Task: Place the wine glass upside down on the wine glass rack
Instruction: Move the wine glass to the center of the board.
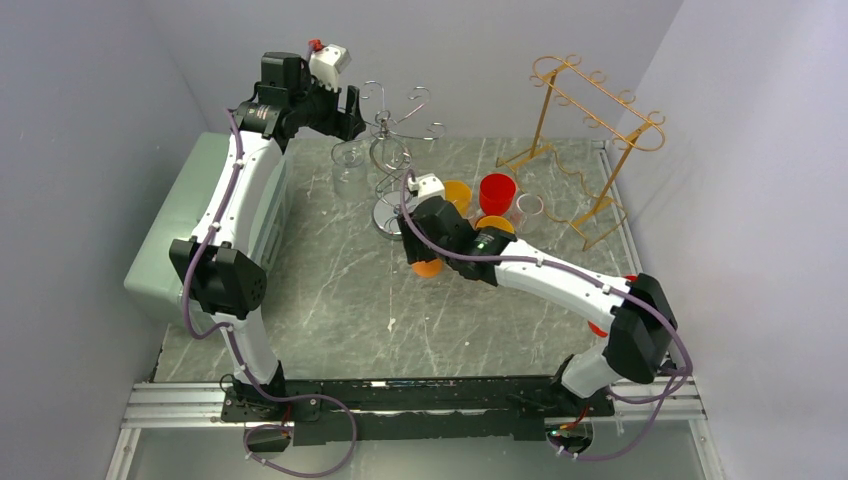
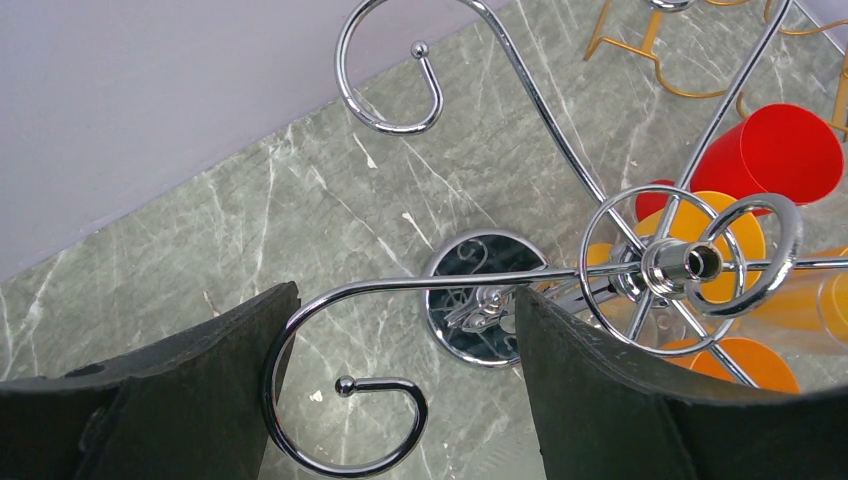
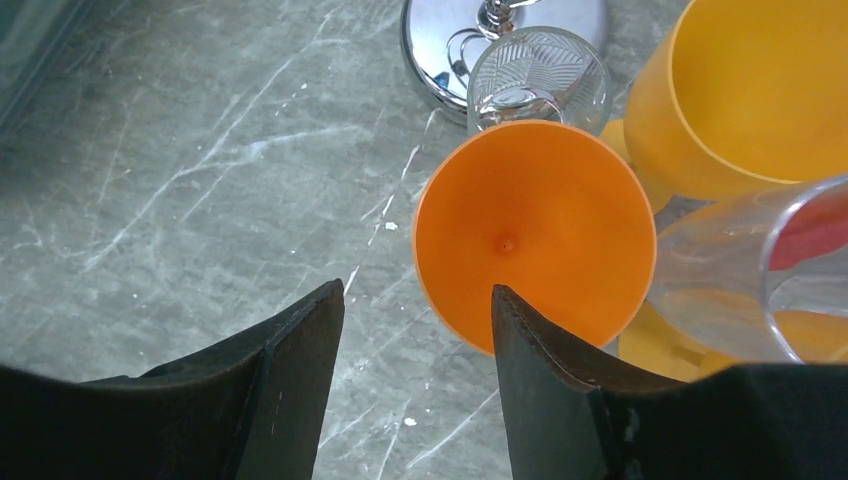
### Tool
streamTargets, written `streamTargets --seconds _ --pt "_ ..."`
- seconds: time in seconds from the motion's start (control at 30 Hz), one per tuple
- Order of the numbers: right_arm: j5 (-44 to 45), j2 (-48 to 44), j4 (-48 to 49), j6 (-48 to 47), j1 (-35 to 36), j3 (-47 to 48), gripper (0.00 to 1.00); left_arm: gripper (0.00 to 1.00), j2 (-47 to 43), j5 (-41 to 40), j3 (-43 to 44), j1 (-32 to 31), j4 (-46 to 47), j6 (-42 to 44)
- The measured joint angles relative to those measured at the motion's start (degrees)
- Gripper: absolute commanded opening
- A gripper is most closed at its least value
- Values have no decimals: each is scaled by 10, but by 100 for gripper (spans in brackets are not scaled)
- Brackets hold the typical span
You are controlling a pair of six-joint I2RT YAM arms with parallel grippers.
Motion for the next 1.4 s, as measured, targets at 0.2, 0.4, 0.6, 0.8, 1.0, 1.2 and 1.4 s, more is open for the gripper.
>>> streamTargets --seconds 0.2,0.4,0.6,0.8,1.0,1.2,1.4 --pt "10 13 20 -21 0 -17 30 84 0 0 -1 0 0 0" --pt "25 5 33 -26 0 -31 1 84 0 0 -2 0 0 0" --pt "31 -40 -8 -37 0 -41 0 84 0 0 -3 0 0 0" --pt "23 -90 -63 -45 6 -43 0 84 -3 0 -17 0 5 -2" --pt "22 -123 -135 -54 13 -43 0 84 -5 1 -21 0 9 -3" --pt "25 -155 -183 -55 16 -57 0 86 -13 1 -31 0 11 -3" --pt "26 -161 -201 -46 18 -92 44 87 -16 3 -33 0 10 -3"
